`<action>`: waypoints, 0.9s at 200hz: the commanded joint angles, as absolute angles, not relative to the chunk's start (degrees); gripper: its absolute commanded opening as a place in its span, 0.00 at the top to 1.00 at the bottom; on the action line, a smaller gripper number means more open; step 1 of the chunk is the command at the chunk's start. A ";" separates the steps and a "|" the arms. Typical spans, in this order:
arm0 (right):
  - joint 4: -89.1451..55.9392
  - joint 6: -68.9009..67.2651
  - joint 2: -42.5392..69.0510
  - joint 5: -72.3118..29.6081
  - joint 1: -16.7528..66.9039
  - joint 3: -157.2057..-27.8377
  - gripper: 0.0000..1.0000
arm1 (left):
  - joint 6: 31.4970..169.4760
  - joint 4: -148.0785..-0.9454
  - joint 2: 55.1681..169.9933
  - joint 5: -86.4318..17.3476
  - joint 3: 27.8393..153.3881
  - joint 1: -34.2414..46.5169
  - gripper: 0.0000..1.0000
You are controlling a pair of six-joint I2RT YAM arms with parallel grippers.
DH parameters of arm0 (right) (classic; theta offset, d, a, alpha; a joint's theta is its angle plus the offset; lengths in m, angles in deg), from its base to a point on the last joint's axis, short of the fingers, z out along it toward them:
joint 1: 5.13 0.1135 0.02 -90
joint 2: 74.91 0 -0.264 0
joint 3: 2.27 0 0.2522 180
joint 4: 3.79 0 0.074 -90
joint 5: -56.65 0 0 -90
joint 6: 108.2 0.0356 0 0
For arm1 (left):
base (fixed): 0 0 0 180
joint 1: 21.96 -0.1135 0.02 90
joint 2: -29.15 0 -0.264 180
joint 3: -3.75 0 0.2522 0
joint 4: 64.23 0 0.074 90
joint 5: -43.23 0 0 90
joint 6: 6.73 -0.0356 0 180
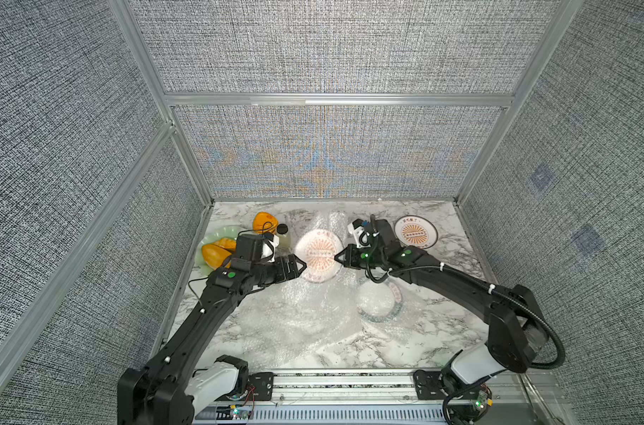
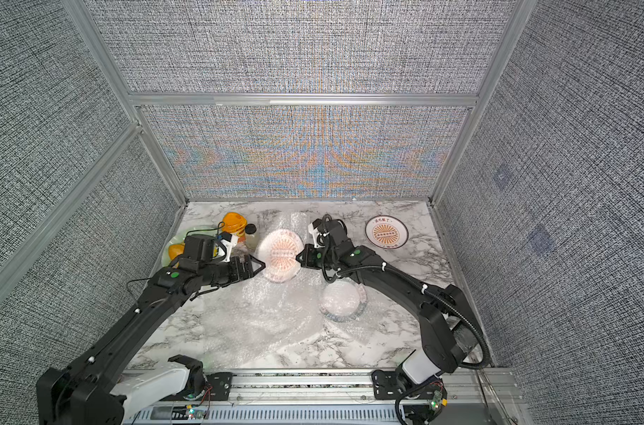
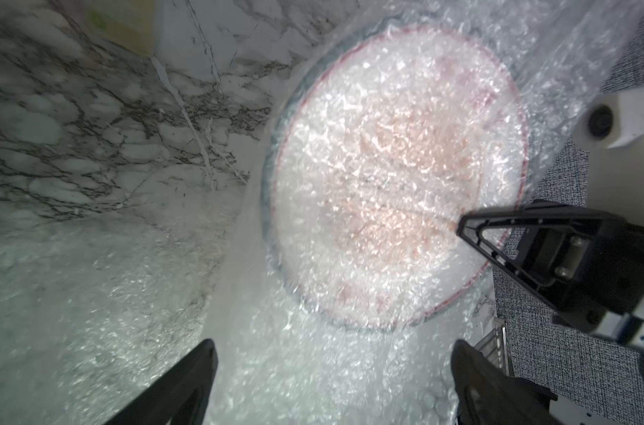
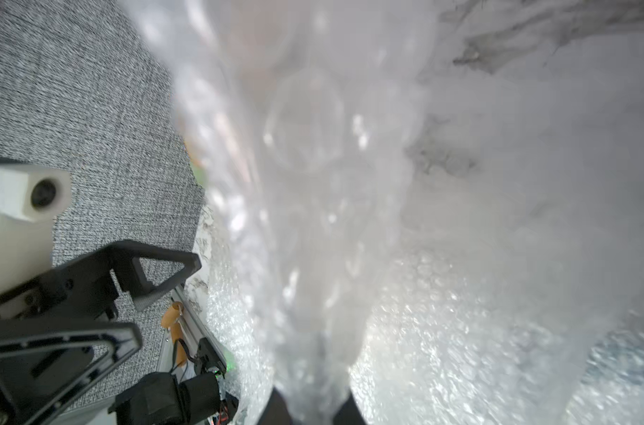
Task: Unpack dinner plates from bubble wrap
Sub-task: Pick up the bubble wrap from the bubble wrap, then unwrap the bubble wrap.
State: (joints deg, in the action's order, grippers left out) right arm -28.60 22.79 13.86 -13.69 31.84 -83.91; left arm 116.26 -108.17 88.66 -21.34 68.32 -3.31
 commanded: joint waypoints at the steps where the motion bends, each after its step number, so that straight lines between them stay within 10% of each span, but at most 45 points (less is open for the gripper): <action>1: -33.05 23.89 13.45 -14.28 30.19 -86.50 1.00 | 117.88 -106.91 82.31 -21.38 65.43 -3.42 0.01; 60: -37.36 25.82 14.37 -12.08 25.00 -96.41 1.00 | 120.95 -96.99 70.58 -15.01 55.12 0.47 0.01; 180: -39.51 29.69 3.09 -6.90 23.44 -94.34 1.00 | 135.74 -67.39 93.90 -28.96 48.71 11.38 0.01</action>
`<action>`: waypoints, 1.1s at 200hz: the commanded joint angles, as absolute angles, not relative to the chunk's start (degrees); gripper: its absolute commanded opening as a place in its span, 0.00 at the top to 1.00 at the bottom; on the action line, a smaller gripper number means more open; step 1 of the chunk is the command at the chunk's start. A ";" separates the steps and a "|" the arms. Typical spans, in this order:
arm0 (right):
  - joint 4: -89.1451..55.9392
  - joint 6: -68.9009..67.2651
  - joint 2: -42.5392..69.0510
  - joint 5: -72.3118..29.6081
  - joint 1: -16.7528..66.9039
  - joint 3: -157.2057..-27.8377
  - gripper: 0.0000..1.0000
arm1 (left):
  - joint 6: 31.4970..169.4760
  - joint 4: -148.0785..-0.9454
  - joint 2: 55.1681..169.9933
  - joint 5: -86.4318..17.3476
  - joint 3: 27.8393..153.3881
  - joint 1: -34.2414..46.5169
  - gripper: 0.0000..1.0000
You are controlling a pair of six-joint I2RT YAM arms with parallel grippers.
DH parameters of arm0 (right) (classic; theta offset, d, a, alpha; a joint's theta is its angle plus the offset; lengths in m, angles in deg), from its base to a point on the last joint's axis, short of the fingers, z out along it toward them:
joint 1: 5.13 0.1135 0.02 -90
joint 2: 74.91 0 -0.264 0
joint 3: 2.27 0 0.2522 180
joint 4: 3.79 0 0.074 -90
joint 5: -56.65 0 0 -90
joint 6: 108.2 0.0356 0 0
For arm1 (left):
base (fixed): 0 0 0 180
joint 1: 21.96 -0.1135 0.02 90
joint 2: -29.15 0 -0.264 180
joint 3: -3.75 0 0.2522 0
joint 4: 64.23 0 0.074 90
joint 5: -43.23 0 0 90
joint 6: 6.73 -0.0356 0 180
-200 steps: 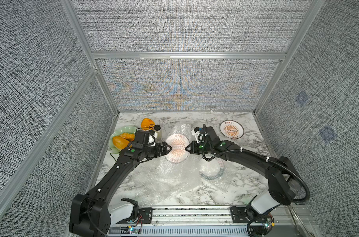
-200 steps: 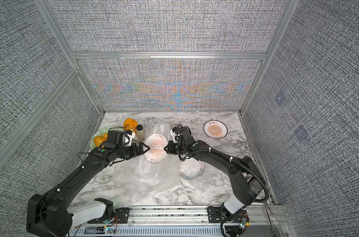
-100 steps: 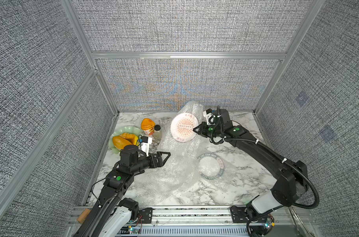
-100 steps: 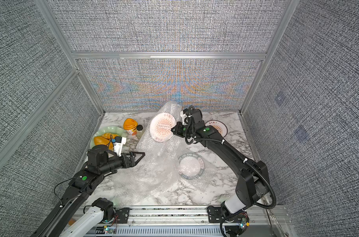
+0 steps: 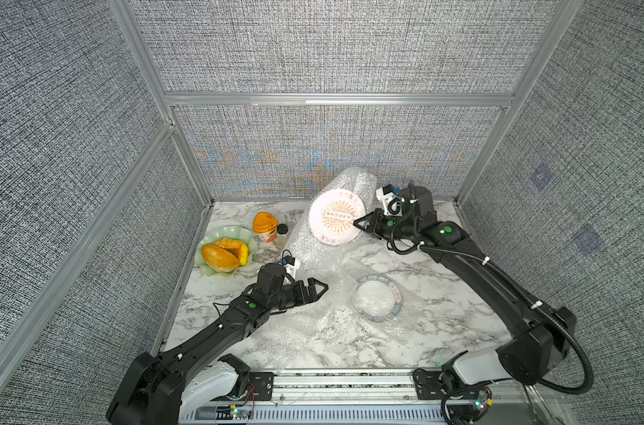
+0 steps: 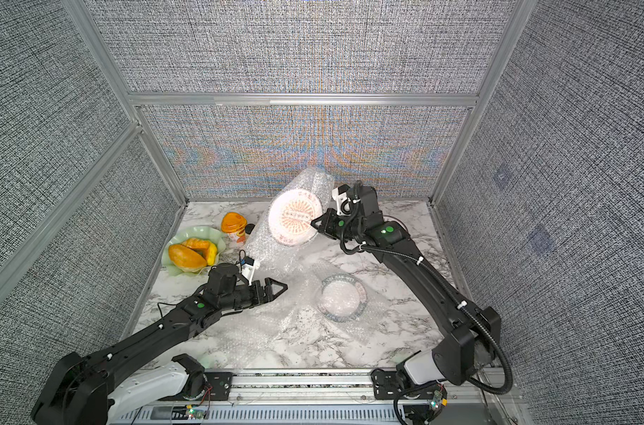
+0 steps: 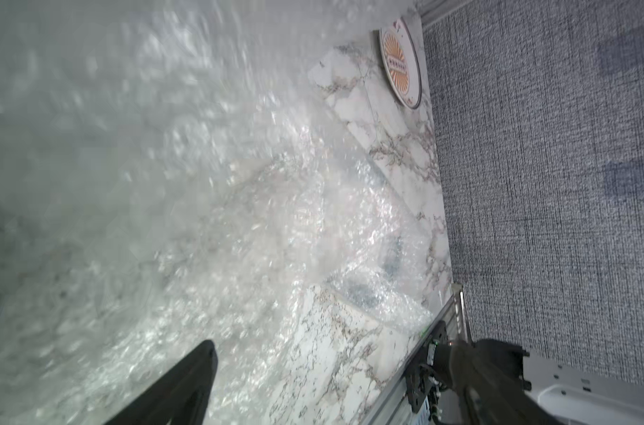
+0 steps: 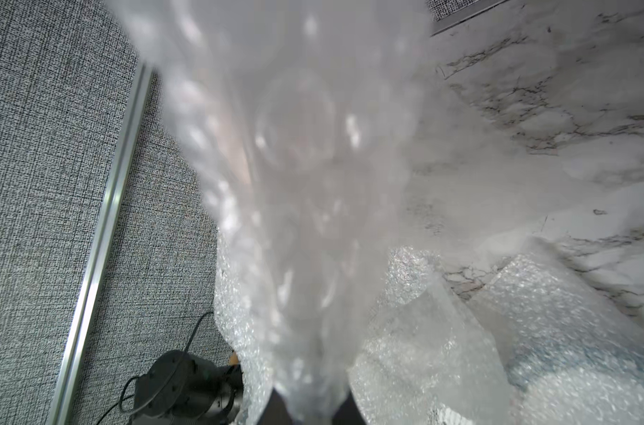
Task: Unpack dinner plates from bubble wrap
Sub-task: Unwrap the bubble wrap.
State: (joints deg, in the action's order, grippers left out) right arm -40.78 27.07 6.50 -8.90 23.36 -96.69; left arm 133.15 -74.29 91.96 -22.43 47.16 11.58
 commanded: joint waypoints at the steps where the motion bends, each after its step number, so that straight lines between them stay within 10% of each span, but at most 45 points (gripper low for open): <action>1: -39.52 29.69 2.85 -6.90 23.44 -94.21 1.00 | 135.74 -67.42 94.00 -29.12 48.84 11.41 0.01; 111: -46.86 27.96 -13.23 -8.83 21.72 -83.29 1.00 | 133.20 -66.07 100.14 -41.40 55.77 6.99 0.01; 220: -48.34 25.90 -15.93 -13.71 11.58 -81.73 1.00 | 120.29 -71.49 114.37 -21.72 61.25 7.44 0.02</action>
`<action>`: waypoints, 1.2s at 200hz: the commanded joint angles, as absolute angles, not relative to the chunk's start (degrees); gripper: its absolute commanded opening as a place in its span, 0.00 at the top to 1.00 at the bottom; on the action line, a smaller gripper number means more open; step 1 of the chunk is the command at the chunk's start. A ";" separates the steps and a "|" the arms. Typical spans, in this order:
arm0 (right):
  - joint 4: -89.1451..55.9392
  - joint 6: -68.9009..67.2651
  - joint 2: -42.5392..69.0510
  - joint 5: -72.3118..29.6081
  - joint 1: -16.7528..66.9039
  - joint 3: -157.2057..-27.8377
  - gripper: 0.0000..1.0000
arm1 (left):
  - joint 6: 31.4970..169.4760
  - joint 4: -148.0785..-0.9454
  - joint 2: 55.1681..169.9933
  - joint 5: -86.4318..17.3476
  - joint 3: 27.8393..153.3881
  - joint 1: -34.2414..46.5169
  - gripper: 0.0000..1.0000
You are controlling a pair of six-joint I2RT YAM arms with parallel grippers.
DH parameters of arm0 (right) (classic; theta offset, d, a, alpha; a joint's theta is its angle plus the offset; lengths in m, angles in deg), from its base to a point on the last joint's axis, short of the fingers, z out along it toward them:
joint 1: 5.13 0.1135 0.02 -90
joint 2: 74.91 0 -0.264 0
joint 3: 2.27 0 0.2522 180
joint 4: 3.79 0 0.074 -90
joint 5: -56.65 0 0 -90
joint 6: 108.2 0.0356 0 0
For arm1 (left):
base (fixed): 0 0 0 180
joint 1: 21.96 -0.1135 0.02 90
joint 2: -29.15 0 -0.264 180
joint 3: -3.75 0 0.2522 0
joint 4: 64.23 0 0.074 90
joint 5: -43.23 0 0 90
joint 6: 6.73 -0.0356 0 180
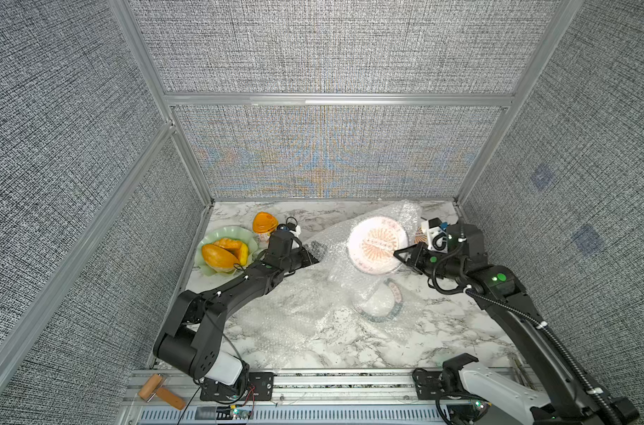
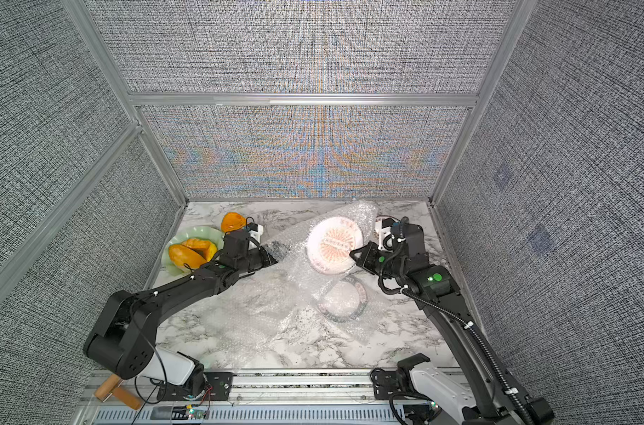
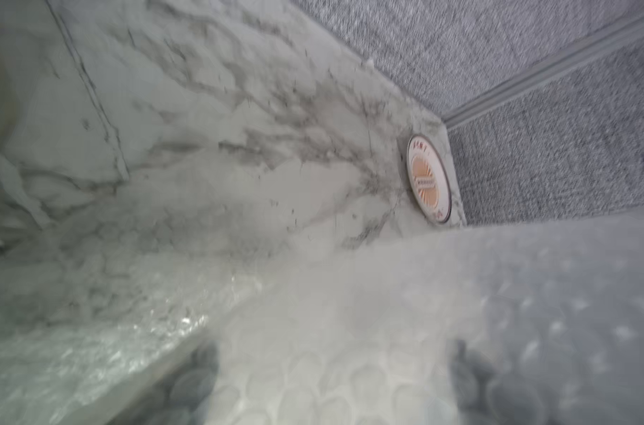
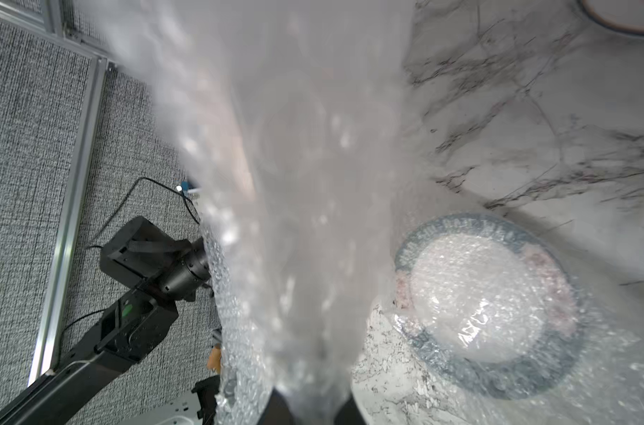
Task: Unpack dinner plates from bubble wrap
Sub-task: Unwrap the bubble wrap.
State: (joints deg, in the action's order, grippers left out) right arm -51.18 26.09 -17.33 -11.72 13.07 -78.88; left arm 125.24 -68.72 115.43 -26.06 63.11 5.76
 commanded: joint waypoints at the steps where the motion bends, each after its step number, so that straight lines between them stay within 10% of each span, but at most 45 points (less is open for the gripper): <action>1: -48.28 25.86 -15.71 -13.82 11.49 -81.93 1.00 | 120.06 -71.62 114.26 -21.72 61.18 7.59 0.02; 240: -47.81 25.36 1.92 -11.85 -3.03 -106.76 1.00 | 118.51 -72.14 117.06 -24.39 45.46 12.63 0.01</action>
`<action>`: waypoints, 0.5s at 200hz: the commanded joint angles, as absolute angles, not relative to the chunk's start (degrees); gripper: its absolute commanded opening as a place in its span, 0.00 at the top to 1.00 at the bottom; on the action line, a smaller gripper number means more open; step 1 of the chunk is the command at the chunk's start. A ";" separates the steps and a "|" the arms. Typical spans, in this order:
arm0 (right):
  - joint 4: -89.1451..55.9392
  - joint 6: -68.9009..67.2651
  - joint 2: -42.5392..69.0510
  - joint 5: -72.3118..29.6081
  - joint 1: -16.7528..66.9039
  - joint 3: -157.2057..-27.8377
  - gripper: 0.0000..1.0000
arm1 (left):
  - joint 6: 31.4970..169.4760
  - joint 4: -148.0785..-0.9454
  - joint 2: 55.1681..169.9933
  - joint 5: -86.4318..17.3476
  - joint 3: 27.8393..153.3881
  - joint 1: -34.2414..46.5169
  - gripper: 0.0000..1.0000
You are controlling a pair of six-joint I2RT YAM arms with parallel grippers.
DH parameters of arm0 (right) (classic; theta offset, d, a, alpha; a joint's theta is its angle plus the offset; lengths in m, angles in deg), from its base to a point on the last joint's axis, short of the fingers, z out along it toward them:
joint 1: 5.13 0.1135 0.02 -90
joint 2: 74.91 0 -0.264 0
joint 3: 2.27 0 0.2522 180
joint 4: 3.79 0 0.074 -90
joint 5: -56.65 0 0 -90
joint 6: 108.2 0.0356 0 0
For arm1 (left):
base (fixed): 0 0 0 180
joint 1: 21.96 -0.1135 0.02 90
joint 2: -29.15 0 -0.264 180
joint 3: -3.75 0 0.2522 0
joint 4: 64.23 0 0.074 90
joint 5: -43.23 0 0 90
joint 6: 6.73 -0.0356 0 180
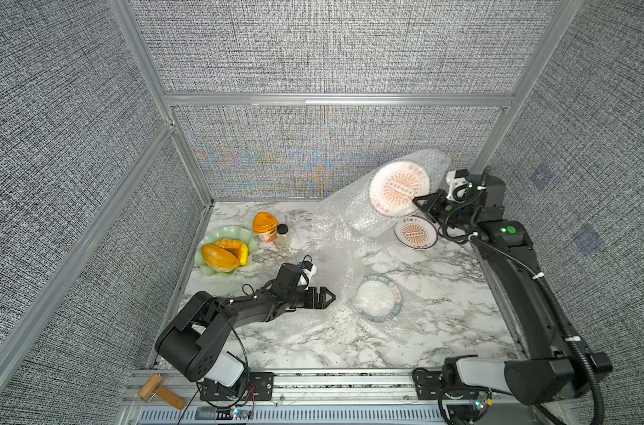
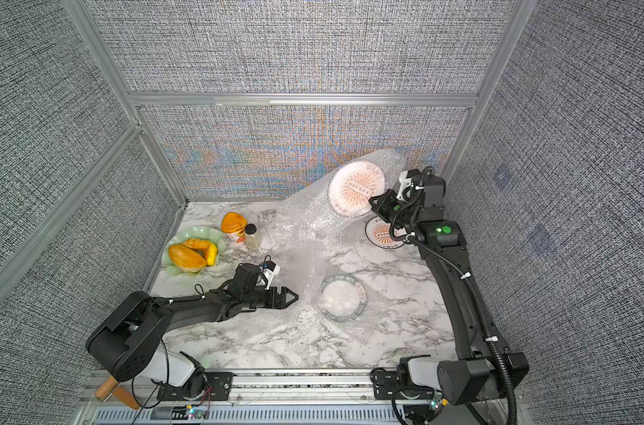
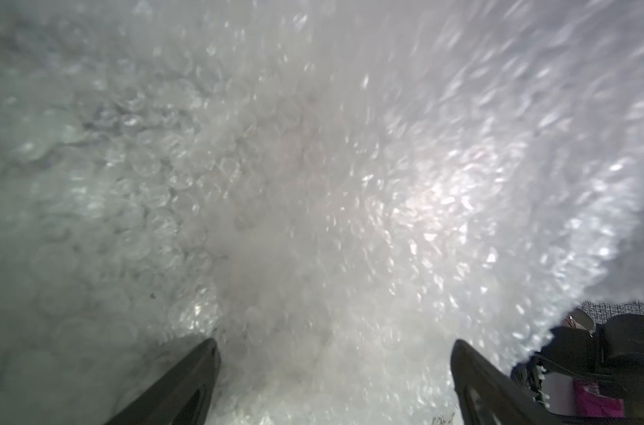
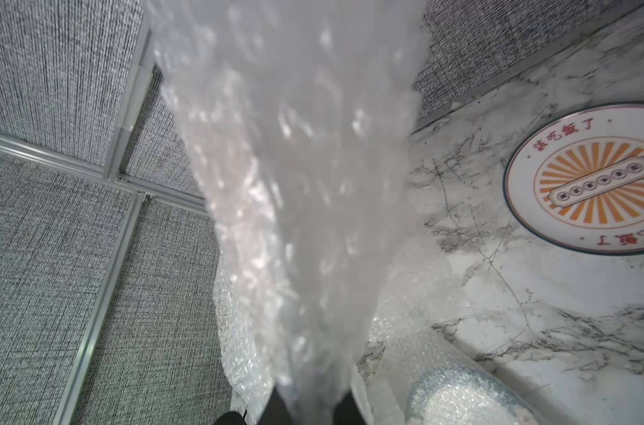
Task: Unpack dinner plates from bubble wrap
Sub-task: Unwrap the bubble wrap.
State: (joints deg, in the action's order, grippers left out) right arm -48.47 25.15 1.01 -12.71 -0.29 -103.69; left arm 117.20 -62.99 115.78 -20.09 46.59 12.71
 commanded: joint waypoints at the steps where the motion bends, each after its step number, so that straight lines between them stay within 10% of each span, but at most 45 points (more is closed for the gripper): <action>1: -47.84 25.33 2.00 -11.79 -3.15 -106.88 1.00 | 118.51 -72.17 117.14 -24.46 45.46 12.61 0.01; 100: -48.68 26.30 -0.49 -6.96 -5.11 -108.93 1.00 | 119.92 -80.43 108.72 -18.61 53.88 12.91 0.02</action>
State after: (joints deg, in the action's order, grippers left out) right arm -50.28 24.98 0.81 -10.02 -6.12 -108.98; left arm 119.01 -71.95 113.66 -20.49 50.79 12.71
